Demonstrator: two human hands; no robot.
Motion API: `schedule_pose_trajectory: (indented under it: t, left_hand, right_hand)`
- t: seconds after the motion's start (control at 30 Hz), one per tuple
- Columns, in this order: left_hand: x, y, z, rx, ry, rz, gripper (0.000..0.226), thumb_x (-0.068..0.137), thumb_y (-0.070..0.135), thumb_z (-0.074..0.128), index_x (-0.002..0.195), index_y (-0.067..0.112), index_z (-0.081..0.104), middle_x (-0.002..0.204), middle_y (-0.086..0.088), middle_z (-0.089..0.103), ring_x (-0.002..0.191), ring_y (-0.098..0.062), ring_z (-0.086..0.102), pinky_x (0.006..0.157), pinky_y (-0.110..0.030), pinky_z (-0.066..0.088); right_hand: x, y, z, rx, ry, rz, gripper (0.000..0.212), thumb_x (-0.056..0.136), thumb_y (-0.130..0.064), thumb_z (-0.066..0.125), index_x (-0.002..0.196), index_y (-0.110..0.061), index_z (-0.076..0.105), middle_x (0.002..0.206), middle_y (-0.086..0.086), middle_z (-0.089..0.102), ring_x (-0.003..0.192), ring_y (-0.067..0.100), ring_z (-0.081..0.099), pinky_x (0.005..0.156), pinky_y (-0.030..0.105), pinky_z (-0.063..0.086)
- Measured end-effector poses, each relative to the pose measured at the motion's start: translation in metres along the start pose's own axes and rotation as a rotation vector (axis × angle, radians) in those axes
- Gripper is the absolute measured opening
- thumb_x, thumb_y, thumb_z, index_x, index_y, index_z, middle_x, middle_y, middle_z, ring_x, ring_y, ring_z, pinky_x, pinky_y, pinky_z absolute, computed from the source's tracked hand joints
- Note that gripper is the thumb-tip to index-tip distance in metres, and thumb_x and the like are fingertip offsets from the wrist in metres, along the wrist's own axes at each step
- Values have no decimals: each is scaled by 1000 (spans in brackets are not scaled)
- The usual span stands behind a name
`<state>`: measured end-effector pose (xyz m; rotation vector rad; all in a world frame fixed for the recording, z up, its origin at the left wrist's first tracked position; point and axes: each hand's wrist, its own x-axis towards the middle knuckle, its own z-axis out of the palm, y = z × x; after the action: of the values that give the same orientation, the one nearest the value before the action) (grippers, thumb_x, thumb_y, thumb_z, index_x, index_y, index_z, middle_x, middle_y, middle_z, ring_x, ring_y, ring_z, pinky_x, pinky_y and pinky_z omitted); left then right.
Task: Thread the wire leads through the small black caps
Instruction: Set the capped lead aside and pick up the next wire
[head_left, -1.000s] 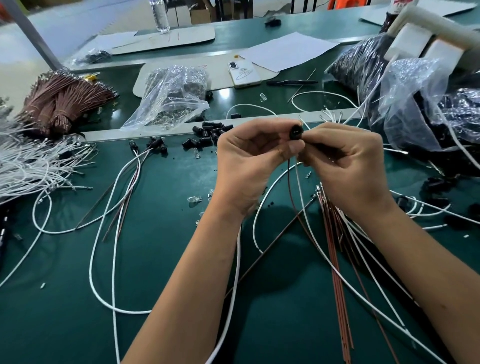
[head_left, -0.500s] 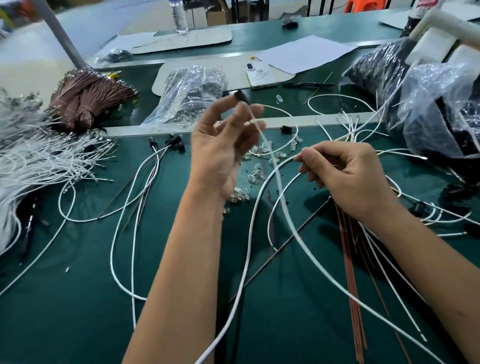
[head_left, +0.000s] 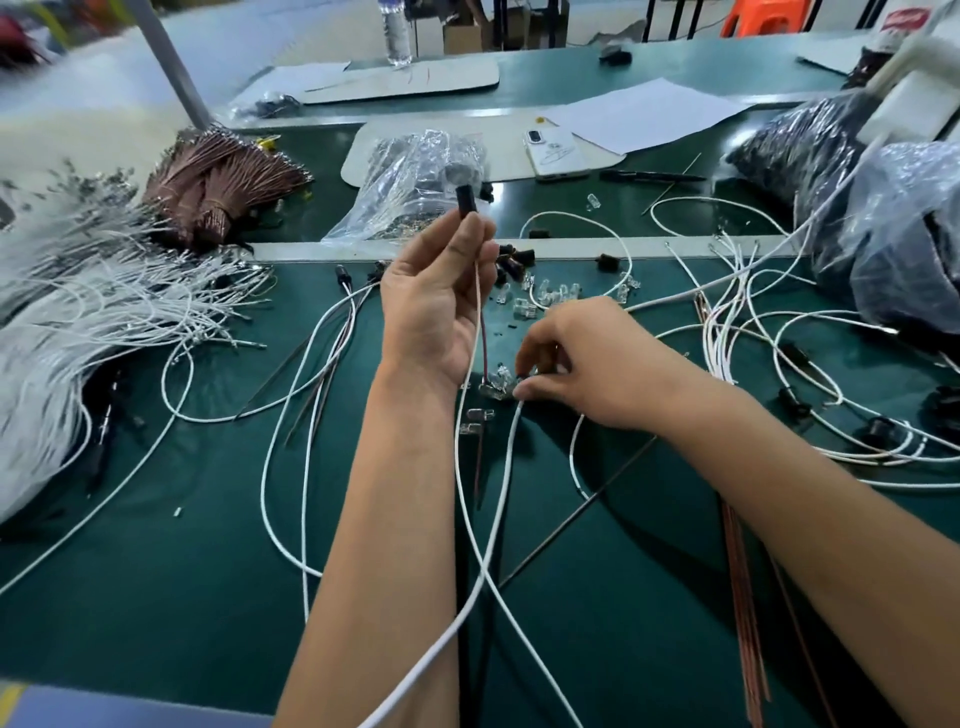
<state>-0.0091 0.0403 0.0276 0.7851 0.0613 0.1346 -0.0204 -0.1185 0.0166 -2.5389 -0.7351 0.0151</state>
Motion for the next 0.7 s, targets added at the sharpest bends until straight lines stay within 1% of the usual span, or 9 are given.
schedule_pose_trajectory:
  t: [0.07,0.17,0.23,0.27,0.33,0.4,0.5,0.57,0.7]
  left_hand:
    - [1,-2,2,31,7,-12,10,86,1,69,86,11,72,77,-7,75,61,-11,69,57,-18,55]
    - [1,-5,4,115,-10,-18,10,86,0,71,90,10,71,77,-7,75,62,-11,68,58,-19,55]
    - [1,-7,4,196,-38,-31,13,83,0,73,92,9,71,79,-7,75,62,-12,68,58,-20,54]
    - [0,-8,4,251,-55,-44,14,82,0,74,93,8,71,79,-8,75,62,-13,67,58,-20,54]
    - [-1,-13,6,380,-97,-75,14,83,0,75,93,8,71,79,-9,75,61,-13,66,56,-20,52]
    - [-3,-16,9,481,-149,-109,12,83,0,76,91,10,72,78,-9,74,59,-12,64,54,-18,50]
    - [-5,-22,13,613,-246,-159,13,81,-1,77,87,10,73,78,-10,75,57,-13,64,51,-17,48]
    - [-6,-24,13,721,-314,-177,15,80,-1,80,87,10,74,78,-10,76,57,-13,65,51,-17,46]
    - [-10,-28,14,846,-422,-210,16,78,2,82,87,15,78,85,-12,78,61,-14,66,55,-17,45]
  right_hand:
    - [2,0,0,20,-31,29,20,81,-34,88,89,-17,80,71,-9,65,62,0,55,57,9,40]
    - [-2,4,-4,97,5,48,17,81,-28,89,85,-16,77,72,-4,68,63,7,59,60,13,43]
    - [-8,10,-10,336,79,84,16,82,-16,87,83,-11,72,72,4,72,64,18,67,63,27,54]
    - [-13,15,-13,492,120,98,16,83,-8,86,83,-7,70,72,9,73,63,22,69,59,31,57]
    - [-24,26,-21,726,211,102,17,81,1,84,82,-2,67,72,14,74,62,25,71,55,30,58]
    - [-35,35,-29,852,290,95,16,80,-4,85,86,-5,71,73,15,74,62,26,72,56,28,59]
    - [-49,44,-35,939,450,76,11,81,-18,83,89,-12,77,73,12,74,56,22,68,52,25,56]
    - [-54,49,-31,1008,542,78,8,84,-18,79,89,-12,78,71,8,73,55,17,65,50,22,53]
    - [-58,54,-25,1048,562,102,16,89,-15,73,101,-5,76,78,7,74,64,17,67,59,23,57]
